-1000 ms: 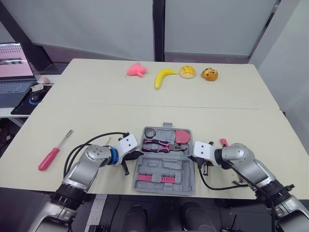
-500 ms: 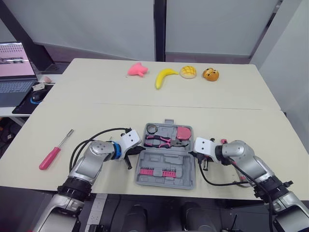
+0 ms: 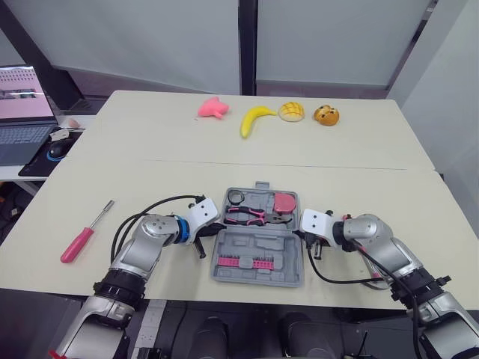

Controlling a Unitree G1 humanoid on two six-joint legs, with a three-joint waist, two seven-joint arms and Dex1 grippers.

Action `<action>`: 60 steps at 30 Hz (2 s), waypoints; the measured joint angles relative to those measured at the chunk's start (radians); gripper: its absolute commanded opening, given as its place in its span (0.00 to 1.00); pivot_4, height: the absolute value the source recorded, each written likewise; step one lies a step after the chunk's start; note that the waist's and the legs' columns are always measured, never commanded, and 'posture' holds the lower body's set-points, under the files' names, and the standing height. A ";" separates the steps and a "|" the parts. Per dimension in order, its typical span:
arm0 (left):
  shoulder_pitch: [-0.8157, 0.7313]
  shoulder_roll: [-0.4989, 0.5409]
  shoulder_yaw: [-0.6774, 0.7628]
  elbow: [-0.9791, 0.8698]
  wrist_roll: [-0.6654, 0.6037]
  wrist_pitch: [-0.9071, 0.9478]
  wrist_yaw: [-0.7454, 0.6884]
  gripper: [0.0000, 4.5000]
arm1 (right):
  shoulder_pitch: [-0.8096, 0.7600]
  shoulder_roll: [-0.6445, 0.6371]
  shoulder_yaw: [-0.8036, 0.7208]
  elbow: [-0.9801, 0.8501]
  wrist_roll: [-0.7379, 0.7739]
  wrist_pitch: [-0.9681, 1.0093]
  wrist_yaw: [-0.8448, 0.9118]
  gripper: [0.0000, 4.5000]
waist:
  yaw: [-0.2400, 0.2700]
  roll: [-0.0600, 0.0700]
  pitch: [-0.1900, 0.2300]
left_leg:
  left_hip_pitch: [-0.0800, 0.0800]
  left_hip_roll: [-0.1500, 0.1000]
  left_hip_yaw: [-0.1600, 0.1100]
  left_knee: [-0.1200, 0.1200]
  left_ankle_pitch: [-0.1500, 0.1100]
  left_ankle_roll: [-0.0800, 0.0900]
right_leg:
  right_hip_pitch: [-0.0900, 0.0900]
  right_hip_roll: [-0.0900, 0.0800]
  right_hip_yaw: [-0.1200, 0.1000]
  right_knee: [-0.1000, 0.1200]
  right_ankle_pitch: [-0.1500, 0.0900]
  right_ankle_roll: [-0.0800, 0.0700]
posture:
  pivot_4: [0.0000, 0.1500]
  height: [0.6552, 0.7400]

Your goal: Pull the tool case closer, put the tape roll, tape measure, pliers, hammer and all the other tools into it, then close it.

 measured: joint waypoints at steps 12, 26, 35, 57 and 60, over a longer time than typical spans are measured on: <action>-0.021 -0.015 0.002 0.035 0.012 -0.020 0.011 0.00 | -0.005 0.006 -0.004 0.014 -0.010 -0.009 -0.021 0.00 | 0.000 0.000 0.000 | 0.000 0.000 0.000 0.000 0.000 0.000 | 0.000 0.000 0.000 0.000 0.000 0.000 | 1.00 1.00; -0.022 -0.017 0.002 0.037 0.012 -0.020 0.017 0.00 | -0.017 0.010 -0.003 0.035 -0.011 -0.022 -0.035 0.00 | 0.000 0.000 0.000 | 0.000 0.000 0.000 0.000 0.000 0.000 | 0.000 0.000 0.000 0.000 0.000 0.000 | 1.00 1.00; -0.022 -0.017 0.002 0.041 0.012 -0.028 0.018 0.00 | -0.017 0.010 -0.003 0.033 -0.011 -0.015 -0.026 0.00 | 0.000 0.000 0.000 | 0.000 0.000 0.000 0.000 0.000 0.000 | 0.000 0.000 0.000 0.000 0.000 0.000 | 1.00 1.00; -0.020 -0.009 0.002 0.035 0.015 -0.027 0.000 0.00 | -0.012 0.014 -0.003 0.012 -0.010 0.015 -0.015 0.00 | -0.002 0.000 0.000 | 0.000 0.000 0.000 0.000 0.000 0.000 | 0.000 0.000 0.000 0.000 0.000 0.000 | 1.00 1.00; -0.020 -0.008 0.002 0.035 0.015 -0.027 0.000 0.00 | -0.012 0.015 -0.003 0.010 -0.010 0.019 -0.015 0.00 | -0.003 0.000 0.000 | 0.000 0.000 0.000 0.000 0.000 0.000 | 0.000 0.000 0.000 0.000 0.000 0.000 | 1.00 1.00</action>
